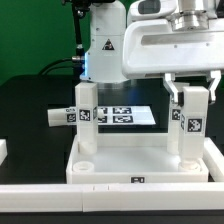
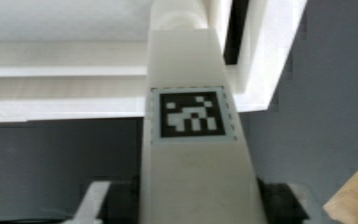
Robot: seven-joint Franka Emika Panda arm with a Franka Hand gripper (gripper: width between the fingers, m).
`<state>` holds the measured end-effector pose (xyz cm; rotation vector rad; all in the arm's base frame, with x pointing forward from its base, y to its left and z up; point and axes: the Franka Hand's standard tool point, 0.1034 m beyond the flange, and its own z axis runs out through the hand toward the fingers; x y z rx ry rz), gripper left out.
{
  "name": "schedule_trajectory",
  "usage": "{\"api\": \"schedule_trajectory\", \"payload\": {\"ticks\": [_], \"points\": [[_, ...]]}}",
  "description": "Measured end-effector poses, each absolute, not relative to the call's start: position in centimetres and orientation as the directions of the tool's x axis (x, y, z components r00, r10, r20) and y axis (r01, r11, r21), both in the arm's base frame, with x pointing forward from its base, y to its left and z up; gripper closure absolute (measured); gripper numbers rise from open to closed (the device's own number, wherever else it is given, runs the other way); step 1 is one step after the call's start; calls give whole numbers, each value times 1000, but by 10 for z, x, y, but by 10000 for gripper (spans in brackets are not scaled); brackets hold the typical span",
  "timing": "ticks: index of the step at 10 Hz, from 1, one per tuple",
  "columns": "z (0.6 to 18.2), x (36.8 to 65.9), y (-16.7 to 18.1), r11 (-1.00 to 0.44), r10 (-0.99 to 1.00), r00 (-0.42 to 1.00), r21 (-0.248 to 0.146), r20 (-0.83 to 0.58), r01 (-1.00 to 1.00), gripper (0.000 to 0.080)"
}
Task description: Assemble desk
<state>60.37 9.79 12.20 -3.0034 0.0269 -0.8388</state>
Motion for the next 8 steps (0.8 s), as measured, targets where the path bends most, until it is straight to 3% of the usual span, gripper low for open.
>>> {"api": "schedule_trajectory", "payload": {"ticks": [3,8], "points": [[112,604,97,-1000,-17,858,-19,513,-9,514],[112,609,94,-1000,-19,851,-15,525,-13,514]]}}
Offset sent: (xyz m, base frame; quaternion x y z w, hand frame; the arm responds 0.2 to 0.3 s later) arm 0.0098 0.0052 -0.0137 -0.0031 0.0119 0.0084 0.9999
